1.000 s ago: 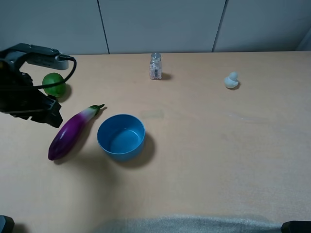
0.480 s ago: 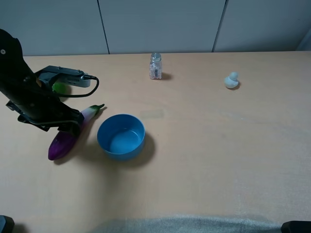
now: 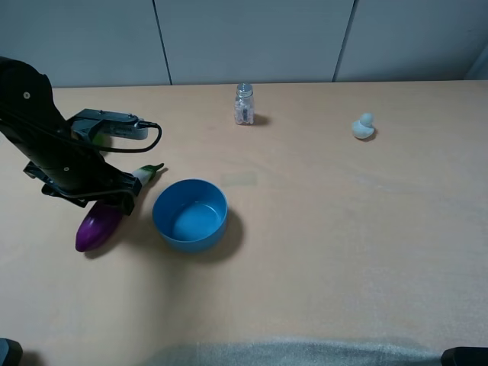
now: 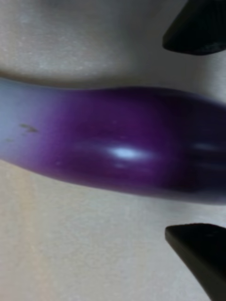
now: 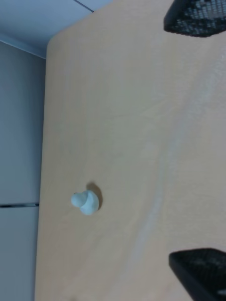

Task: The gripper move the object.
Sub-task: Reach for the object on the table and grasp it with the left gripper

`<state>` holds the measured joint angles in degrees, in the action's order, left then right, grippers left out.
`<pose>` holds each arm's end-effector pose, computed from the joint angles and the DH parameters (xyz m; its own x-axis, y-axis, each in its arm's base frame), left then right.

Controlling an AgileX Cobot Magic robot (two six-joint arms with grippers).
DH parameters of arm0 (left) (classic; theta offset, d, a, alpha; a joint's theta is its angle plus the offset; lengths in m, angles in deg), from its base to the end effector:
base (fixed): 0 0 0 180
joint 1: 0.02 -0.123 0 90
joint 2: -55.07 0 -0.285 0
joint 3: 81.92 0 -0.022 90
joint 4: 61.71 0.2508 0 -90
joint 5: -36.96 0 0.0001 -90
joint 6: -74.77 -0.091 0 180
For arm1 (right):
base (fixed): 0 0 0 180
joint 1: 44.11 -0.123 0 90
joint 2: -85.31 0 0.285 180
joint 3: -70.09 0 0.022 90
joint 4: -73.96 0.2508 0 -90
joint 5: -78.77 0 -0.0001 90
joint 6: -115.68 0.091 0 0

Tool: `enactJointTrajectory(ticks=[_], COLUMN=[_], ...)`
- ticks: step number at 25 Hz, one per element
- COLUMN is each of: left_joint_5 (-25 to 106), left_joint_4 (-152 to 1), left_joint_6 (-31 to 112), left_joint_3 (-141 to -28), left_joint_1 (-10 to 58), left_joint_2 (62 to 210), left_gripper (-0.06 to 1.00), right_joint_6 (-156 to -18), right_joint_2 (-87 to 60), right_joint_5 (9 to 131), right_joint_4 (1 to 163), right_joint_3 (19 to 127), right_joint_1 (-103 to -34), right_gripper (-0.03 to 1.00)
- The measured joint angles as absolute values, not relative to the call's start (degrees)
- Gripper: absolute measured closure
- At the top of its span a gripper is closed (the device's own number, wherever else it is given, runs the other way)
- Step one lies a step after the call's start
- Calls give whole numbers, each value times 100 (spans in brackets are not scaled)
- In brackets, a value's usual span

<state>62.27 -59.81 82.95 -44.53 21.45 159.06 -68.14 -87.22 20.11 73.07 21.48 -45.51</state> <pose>0.2457 -0.0952 0.1288 -0.9407 0.2490 -0.2305 0.2587 0.9659 -0.0122 -0.0041 -0.0013 0.2801 -0.4162 -0.0849 -0.9053 -0.0436 0.9964 -0.0734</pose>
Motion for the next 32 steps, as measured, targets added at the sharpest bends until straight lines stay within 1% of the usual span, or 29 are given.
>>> enactJointTrajectory(ticks=[6, 21, 32], left_joint_5=[5905, 5618, 5562], left_joint_4=[-5981, -5988, -5988], left_joint_6=[8295, 8301, 8308], left_joint_3=[-4453, -4459, -4530], left_joint_1=[2145, 2145, 2145], left_joint_2=[16048, 16628, 16640], left_gripper=[15, 15, 16], right_joint_6=[-6814, -6814, -6814], right_joint_2=[-8722, -8722, -8722], right_joint_5=[2011, 2011, 2011], right_joint_4=[7307, 7307, 7307], right_joint_3=[2148, 2148, 2148], right_joint_1=[-4551, -4551, -4551], right_gripper=[29, 29, 29])
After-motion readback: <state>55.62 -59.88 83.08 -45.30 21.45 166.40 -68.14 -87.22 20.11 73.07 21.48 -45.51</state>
